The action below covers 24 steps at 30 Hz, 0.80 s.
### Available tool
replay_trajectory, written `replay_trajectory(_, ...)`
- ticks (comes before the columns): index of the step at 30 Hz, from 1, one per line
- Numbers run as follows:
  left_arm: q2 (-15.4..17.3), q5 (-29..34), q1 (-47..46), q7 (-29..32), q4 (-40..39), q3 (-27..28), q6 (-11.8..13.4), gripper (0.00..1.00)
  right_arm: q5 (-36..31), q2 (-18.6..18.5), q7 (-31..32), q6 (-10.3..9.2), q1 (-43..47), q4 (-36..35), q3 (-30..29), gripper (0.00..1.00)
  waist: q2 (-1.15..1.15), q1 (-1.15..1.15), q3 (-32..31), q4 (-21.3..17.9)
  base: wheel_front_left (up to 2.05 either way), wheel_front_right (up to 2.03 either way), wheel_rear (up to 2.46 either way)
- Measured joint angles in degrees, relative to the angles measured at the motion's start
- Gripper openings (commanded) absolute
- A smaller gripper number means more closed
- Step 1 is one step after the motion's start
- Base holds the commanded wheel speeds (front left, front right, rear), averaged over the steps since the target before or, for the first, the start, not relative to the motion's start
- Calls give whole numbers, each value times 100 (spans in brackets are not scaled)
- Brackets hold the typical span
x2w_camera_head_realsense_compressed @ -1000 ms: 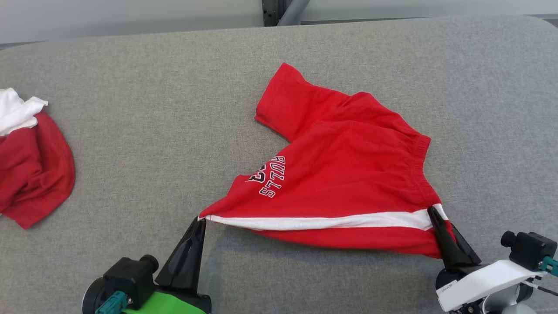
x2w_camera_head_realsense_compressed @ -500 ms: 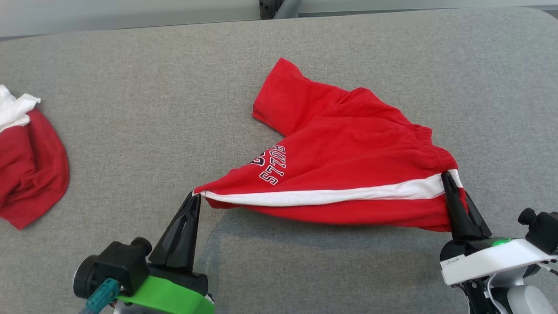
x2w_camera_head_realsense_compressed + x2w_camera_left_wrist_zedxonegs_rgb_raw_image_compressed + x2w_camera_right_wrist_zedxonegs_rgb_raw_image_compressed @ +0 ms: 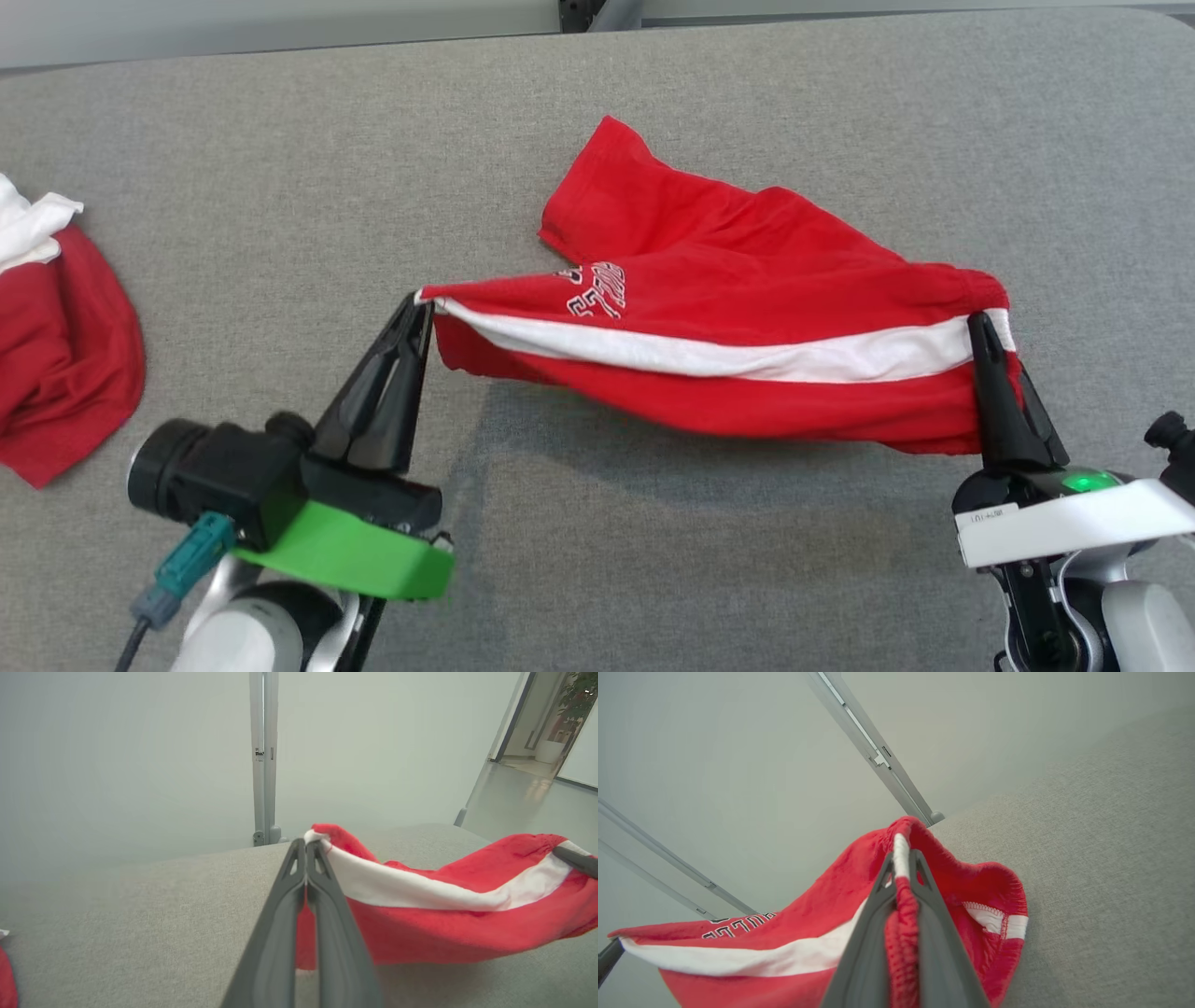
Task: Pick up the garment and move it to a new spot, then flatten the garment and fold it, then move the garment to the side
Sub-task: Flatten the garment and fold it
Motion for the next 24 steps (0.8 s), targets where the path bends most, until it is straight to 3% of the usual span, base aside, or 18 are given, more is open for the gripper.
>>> replay_trajectory(7, -29, -13, -1002, 138, 584, -26, -263, 0, 10, 166, 399, 0, -233, 309, -81, 0, 0, 0, 225, -139, 0, 0, 0)
replay_trajectory(13, -147, -81, -1911, 307, 1326, -112, -503, 0, 684, 227, 513, 0, -564, 734, -137, 0, 0, 0, 524, -296, 0, 0, 0)
replay_trajectory(24, -501, -67, -3683, -10, 3345, -297, -812, 0, 1734, 238, -201, 0, -1599, 1802, 162, 0, 0, 1, 1130, -651, 0, 0, 0)
